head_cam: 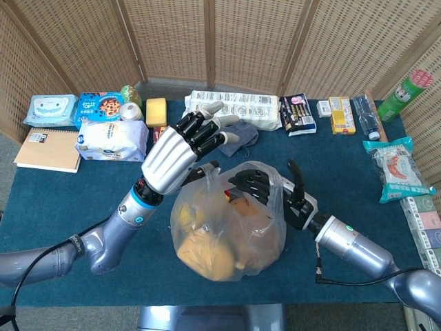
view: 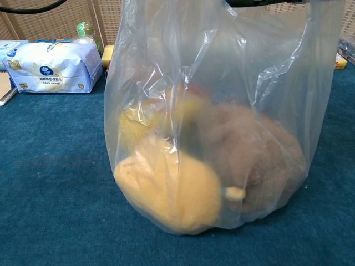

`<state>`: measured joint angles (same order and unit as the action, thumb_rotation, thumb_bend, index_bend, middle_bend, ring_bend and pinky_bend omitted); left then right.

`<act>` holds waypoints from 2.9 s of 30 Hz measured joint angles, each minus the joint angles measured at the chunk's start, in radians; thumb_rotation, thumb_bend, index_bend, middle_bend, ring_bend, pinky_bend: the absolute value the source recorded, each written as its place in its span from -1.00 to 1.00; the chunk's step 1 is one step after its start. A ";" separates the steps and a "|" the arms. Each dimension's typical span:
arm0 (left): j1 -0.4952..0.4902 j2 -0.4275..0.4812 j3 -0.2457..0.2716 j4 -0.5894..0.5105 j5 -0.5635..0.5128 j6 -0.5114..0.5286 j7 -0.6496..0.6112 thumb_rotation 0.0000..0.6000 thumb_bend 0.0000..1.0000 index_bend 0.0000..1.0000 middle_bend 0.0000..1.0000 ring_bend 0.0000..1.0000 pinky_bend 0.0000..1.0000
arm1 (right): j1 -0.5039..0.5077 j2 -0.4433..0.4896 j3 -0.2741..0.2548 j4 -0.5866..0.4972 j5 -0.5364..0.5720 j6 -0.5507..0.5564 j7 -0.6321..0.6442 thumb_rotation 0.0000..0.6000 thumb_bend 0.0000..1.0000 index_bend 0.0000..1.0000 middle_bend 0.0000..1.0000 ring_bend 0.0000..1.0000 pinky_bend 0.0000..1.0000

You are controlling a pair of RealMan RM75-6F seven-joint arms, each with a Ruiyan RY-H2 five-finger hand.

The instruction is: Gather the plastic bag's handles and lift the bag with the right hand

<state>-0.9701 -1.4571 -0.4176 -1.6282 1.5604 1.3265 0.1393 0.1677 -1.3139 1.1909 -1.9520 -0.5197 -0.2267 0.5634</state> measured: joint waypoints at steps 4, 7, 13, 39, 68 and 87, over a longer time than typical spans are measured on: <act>-0.009 -0.004 0.003 0.014 0.002 -0.005 0.009 1.00 -0.72 -0.38 -0.54 -0.78 -0.47 | 0.001 -0.002 0.007 0.000 0.017 -0.012 -0.003 -1.00 -0.69 -0.52 -0.54 -0.77 -0.97; -0.018 -0.011 0.003 0.020 -0.003 -0.012 0.010 1.00 -0.72 -0.39 -0.54 -0.78 -0.47 | 0.007 -0.001 0.003 -0.007 0.020 -0.009 -0.004 -1.00 -0.69 -0.52 -0.54 -0.76 -0.96; -0.035 -0.024 0.002 0.026 -0.007 -0.020 0.012 1.00 -0.74 -0.39 -0.54 -0.79 -0.47 | 0.040 0.007 -0.020 -0.011 0.025 0.023 0.006 -1.00 -0.69 -0.52 -0.54 -0.76 -0.95; -0.087 -0.065 0.000 0.067 -0.037 -0.041 0.045 1.00 -0.74 -0.39 -0.55 -0.79 -0.47 | 0.060 0.035 -0.036 -0.033 0.055 0.016 0.043 -1.00 -0.69 -0.52 -0.36 -0.58 -0.73; -0.132 -0.123 -0.006 0.096 -0.041 -0.031 0.072 1.00 -0.75 -0.43 -0.56 -0.81 -0.48 | 0.104 0.021 -0.077 -0.065 0.080 0.096 0.098 -1.00 -0.67 -0.51 -0.38 -0.62 -0.78; -0.138 -0.128 -0.005 0.116 -0.052 -0.030 0.077 1.00 -0.75 -0.43 -0.57 -0.82 -0.48 | 0.115 0.018 -0.090 -0.070 0.061 0.083 0.122 -1.00 -0.67 -0.53 -0.38 -0.57 -0.73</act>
<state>-1.1085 -1.5851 -0.4223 -1.5119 1.5085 1.2960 0.2158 0.2823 -1.2959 1.1010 -2.0215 -0.4582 -0.1438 0.6850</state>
